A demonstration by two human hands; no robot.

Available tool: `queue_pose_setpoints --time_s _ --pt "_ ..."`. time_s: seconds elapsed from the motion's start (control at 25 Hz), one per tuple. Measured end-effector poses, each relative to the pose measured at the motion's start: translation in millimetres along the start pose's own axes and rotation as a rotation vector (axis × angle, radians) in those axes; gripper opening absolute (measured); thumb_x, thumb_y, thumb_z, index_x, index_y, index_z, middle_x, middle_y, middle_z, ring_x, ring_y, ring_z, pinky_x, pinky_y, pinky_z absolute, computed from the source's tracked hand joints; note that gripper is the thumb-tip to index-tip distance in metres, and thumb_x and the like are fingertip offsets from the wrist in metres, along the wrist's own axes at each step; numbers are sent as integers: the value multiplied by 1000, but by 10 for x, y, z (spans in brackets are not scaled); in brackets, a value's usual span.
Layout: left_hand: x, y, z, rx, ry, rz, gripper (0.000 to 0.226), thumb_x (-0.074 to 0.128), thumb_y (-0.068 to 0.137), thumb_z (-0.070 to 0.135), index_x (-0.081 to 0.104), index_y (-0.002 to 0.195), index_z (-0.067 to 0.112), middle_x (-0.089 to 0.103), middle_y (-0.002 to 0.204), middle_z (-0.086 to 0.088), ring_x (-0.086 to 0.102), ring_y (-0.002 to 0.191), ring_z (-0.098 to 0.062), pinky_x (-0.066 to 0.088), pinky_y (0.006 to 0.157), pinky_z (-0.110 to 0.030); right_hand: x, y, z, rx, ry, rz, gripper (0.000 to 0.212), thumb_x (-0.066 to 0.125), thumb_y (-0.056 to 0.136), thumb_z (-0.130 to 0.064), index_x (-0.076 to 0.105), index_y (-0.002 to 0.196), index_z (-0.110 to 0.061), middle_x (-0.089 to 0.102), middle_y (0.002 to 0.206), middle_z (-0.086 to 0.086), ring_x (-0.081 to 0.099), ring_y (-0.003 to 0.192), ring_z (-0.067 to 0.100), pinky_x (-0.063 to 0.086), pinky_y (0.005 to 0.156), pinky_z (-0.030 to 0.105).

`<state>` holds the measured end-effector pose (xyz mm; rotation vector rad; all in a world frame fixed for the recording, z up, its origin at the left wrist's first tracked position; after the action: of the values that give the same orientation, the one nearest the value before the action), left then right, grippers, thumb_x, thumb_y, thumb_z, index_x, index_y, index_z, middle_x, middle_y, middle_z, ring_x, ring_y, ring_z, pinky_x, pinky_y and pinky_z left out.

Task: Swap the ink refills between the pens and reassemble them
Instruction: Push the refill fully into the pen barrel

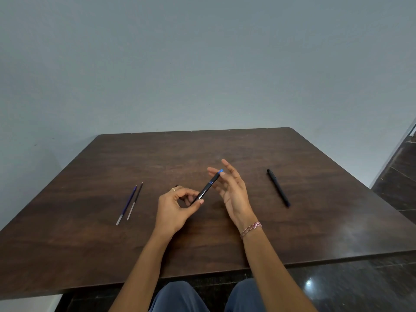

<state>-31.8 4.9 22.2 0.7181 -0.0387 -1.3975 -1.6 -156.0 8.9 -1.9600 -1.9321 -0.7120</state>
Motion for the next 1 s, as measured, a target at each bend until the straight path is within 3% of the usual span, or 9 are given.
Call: queue_pose_setpoints --time_s 0.12,0.36,0.68,0.76,0.84,1.0 --pt "-2 4 -12 -5 8 3 18 82 66 8 74 80 17 62 69 2 56 69 -10 42 64 -8 26 -6 -6 22 99 -56 42 37 96 0 46 132 -19 67 115 17 64 109 26 53 92 36" --pt "-5 0 -28 -8 -17 10 21 82 66 7 73 77 21 61 67 3 55 66 -8 43 65 -10 26 -23 -43 -30 12 -38 40 52 92 1 52 126 -19 74 92 10 70 91 22 57 81 31" --pt "8 2 4 8 -12 -15 20 82 65 5 74 78 18 61 67 4 55 66 -8 42 63 -9 -10 -25 -11 -11 -154 20 13 66 84 -7 70 93 -16 69 84 -4 64 80 12 54 73 24" --pt "0 1 9 9 -10 -7 20 82 65 6 73 78 18 61 67 3 55 66 -8 42 63 -9 -8 -19 4 3 -126 9 11 60 89 -11 70 94 -13 70 88 1 66 83 14 55 75 24" --pt "-6 3 9 11 -10 1 19 82 66 6 73 78 18 62 67 3 56 66 -8 42 63 -9 6 -11 18 29 -51 -22 22 47 96 -12 68 103 -10 72 90 7 69 86 15 55 77 25" --pt "-1 8 0 16 -3 -2 20 82 66 6 74 80 18 62 68 5 57 68 -8 44 64 -10 10 -3 9 45 17 -37 30 38 96 -2 64 110 -10 73 89 9 70 86 16 56 77 26"
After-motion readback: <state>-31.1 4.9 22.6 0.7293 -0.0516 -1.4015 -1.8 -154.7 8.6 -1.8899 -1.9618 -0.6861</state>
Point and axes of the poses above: each hand's wrist, its own y-axis towards the middle knuckle, its own x-axis out of the palm, z = x × y, the point moved 7 cm from there along y, towards the middle knuckle
